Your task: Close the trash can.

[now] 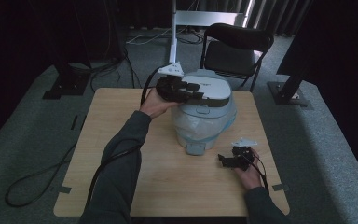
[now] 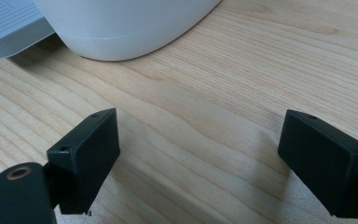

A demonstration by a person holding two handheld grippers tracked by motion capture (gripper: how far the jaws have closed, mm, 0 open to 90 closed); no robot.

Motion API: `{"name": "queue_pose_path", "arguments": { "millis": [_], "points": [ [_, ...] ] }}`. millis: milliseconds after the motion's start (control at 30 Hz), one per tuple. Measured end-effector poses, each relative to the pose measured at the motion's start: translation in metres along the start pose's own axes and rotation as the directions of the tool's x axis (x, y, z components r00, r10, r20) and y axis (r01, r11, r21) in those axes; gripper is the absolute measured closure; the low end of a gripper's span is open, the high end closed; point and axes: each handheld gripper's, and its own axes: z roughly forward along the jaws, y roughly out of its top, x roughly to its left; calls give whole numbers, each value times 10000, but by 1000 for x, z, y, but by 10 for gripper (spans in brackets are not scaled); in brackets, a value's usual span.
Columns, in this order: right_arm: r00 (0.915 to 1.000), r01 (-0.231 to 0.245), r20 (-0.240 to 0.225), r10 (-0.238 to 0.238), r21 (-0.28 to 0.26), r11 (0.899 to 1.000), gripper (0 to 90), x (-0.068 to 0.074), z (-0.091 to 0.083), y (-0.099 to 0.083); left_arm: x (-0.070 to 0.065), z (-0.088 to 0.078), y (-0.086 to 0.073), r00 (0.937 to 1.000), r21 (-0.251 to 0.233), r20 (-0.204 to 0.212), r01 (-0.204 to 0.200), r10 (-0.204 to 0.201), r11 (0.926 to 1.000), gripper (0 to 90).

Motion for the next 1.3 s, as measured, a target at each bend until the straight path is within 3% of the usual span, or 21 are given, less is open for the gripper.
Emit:
{"name": "queue_pose_path", "arguments": {
  "millis": [233, 367, 400, 433, 600, 833, 1100, 1300],
  "points": [
    [10000, -4, 1, 4, -1, 10000, 115, 0, 0, 0, -11, 10, 1, 9996, 256, 58, -280, 278, 9993, 746],
    [10000, -1, 3, 1, -3, 10000, 115, 0, 0, 0, -13, 15, 1, 9996, 389, 159, -249, 243, 9989, 777],
    [10000, -5, -6, 5, -1, 10000, 115, 0, 0, 0, -15, 21, 0, 9993, 783, -164, -334, 348, 9964, 814],
    [10000, -5, -6, 5, -1, 10000, 115, 0, 0, 0, -14, 24, -2, 9994, 920, -184, -291, 309, 9953, 821],
    [10000, -2, -1, 2, -2, 10000, 115, 0, 0, 0, -13, 25, -6, 9993, 748, -312, -176, 200, 9970, 897],
    [10000, -34, 41, 34, -1, 10000, 116, 1, 0, 0, -15, 25, -8, 9998, 643, -175, -121, 132, 9979, 900],
    [10000, -38, 36, 38, 5, 10000, 116, 1, 0, 0, -22, 25, -7, 9974, 771, -556, -421, 465, 9961, 900],
    [10000, -36, 42, 36, 3, 10000, 116, 1, 0, 0, -22, 24, -10, 9977, 670, -539, -374, 411, 9971, 900]
  ]
}}
